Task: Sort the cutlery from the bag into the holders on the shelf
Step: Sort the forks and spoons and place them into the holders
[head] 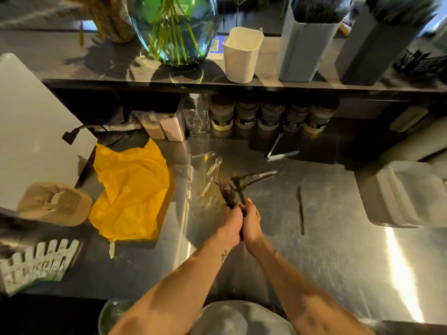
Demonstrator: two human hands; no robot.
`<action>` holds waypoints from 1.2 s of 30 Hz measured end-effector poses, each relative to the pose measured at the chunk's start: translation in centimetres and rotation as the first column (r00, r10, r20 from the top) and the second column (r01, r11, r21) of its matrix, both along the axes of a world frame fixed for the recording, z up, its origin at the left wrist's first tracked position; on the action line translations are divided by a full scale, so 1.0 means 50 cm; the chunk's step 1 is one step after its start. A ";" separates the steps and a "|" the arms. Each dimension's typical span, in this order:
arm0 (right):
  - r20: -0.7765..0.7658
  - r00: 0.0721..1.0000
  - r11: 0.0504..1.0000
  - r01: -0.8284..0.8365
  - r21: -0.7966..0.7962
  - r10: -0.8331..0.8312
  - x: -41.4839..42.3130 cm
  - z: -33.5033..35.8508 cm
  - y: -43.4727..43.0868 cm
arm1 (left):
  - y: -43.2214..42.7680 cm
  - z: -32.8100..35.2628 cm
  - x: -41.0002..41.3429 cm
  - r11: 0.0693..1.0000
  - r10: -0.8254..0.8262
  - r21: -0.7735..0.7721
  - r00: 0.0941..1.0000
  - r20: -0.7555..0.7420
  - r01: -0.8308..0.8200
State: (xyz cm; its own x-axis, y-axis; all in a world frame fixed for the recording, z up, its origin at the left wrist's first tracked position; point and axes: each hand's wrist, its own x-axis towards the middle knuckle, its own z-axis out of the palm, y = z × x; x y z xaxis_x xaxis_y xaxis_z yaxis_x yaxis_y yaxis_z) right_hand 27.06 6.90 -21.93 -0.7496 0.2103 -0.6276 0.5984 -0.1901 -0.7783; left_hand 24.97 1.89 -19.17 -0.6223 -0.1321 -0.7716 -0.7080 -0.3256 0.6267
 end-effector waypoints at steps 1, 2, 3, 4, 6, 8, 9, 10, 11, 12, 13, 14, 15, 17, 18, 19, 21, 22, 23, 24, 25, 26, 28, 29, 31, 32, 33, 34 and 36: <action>-0.017 0.999 0.998 -0.049 -0.036 0.049 0.004 0.014 0.002 | -0.001 0.003 0.003 0.999 0.029 -0.022 1.000 0.005 -0.029; -0.044 0.995 0.995 -0.092 -0.048 0.090 0.008 0.022 0.011 | -0.001 0.003 0.006 0.998 0.054 -0.023 0.998 0.011 -0.054; -0.059 0.992 0.994 -0.110 -0.029 0.108 0.012 0.028 0.023 | -0.006 0.001 0.010 0.997 0.076 0.003 0.997 0.024 -0.076; -0.072 0.992 0.994 -0.105 -0.007 0.104 0.013 0.024 0.035 | -0.016 0.000 0.011 0.996 0.090 0.024 0.995 0.040 -0.091; -0.076 0.993 0.995 -0.093 0.032 0.096 0.017 0.013 0.054 | -0.042 -0.011 0.010 0.993 0.106 0.037 0.992 0.065 -0.109; -0.066 0.991 0.992 -0.113 0.056 0.116 0.020 -0.006 0.064 | -0.066 -0.015 0.005 0.990 0.129 0.055 0.990 0.047 -0.132; -0.051 0.990 0.990 -0.129 0.063 0.133 0.020 -0.011 0.064 | -0.076 -0.013 0.000 0.987 0.147 0.052 0.989 0.033 -0.149; -0.037 0.986 0.984 -0.158 0.087 0.162 0.018 -0.032 0.066 | -0.085 -0.016 -0.007 0.984 0.165 0.059 0.986 0.013 -0.165; -0.032 0.981 0.973 -0.186 0.133 0.192 0.014 -0.039 0.069 | -0.093 -0.017 -0.016 0.984 0.168 0.054 0.986 -0.006 -0.167; -0.018 0.971 0.954 -0.232 0.191 0.240 0.009 -0.052 0.072 | -0.098 -0.019 -0.021 0.981 0.186 0.060 0.983 -0.008 -0.185; 0.001 0.959 0.928 -0.274 0.253 0.283 0.001 -0.069 0.073 | -0.105 -0.024 -0.024 0.979 0.192 0.070 0.981 -0.007 -0.191; 0.014 0.945 0.897 -0.313 0.313 0.326 -0.009 -0.082 0.076 | -0.108 -0.027 -0.026 0.979 0.190 0.079 0.982 -0.007 -0.189; 0.030 0.929 0.862 -0.353 0.363 0.368 -0.023 -0.096 0.076 | -0.115 -0.036 -0.028 0.978 0.193 0.084 0.981 -0.008 -0.191; 0.060 0.889 0.749 -0.418 0.514 0.455 -0.057 -0.114 0.077 | -0.123 -0.053 -0.030 0.975 0.196 0.107 0.981 -0.005 -0.194; 0.085 0.859 0.664 -0.450 0.597 0.505 -0.069 -0.115 0.076 | -0.127 -0.060 -0.027 0.974 0.197 0.117 0.980 -0.002 -0.195; 0.096 0.835 0.588 -0.459 0.666 0.542 -0.087 -0.121 0.076 | -0.130 -0.069 -0.028 0.971 0.206 0.124 0.978 0.004 -0.205; 0.144 0.800 0.503 -0.494 0.709 0.582 -0.113 -0.126 0.075 | -0.134 -0.082 -0.026 0.964 0.228 0.133 0.973 0.020 -0.229; 0.180 0.789 0.484 -0.521 0.703 0.588 -0.121 -0.130 0.072 | -0.137 -0.089 -0.023 0.961 0.238 0.138 0.971 0.029 -0.240; 0.209 0.779 0.458 -0.538 0.708 0.591 -0.126 -0.132 0.068 | -0.140 -0.093 -0.019 0.959 0.244 0.136 0.969 0.041 -0.247; 0.227 0.773 0.424 -0.539 0.727 0.593 -0.130 -0.136 0.065 | -0.144 -0.098 -0.015 0.959 0.250 0.127 0.967 0.052 -0.254; 0.240 0.769 0.388 -0.534 0.752 0.592 -0.134 -0.140 0.061 | -0.149 -0.103 -0.011 0.958 0.257 0.120 0.965 0.058 -0.262; 0.244 0.770 0.371 -0.527 0.765 0.589 -0.136 -0.146 0.058 | -0.151 -0.108 -0.006 0.956 0.263 0.119 0.963 0.063 -0.269; 0.260 0.793 0.415 -0.531 0.739 0.551 -0.141 -0.151 0.051 | -0.153 -0.116 0.001 0.949 0.278 0.132 0.958 0.066 -0.285; 0.274 0.805 0.446 -0.536 0.717 0.526 -0.144 -0.149 0.046 | -0.154 -0.120 0.004 0.947 0.282 0.138 0.957 0.069 -0.290; 0.298 0.812 0.450 -0.539 0.712 0.502 -0.147 -0.147 0.042 | -0.150 -0.128 0.008 0.952 0.267 0.132 0.961 0.075 -0.275; 0.309 0.803 0.434 -0.550 0.713 0.510 -0.149 -0.145 0.042 | -0.148 -0.132 0.009 0.958 0.250 0.123 0.965 0.079 -0.259; 0.322 0.794 0.429 -0.565 0.704 0.516 -0.151 -0.144 0.042 | -0.145 -0.135 0.009 0.963 0.235 0.115 0.969 0.083 -0.243; 0.337 0.787 0.440 -0.582 0.684 0.517 -0.153 -0.146 0.045 | -0.143 -0.138 0.009 0.967 0.221 0.112 0.971 0.088 -0.230; 0.358 0.777 0.472 -0.608 0.638 0.517 -0.155 -0.150 0.052 | -0.138 -0.143 0.008 0.972 0.193 0.113 0.976 0.097 -0.204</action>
State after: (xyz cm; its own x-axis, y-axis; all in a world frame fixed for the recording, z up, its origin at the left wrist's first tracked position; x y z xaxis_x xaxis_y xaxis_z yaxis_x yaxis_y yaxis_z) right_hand 19.31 9.50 -29.44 -0.8115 0.1599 -0.5620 0.4555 0.7755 -0.4371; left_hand 25.35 -5.03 -26.30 -0.5249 -0.1483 -0.8382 -0.6701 -0.5352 0.5143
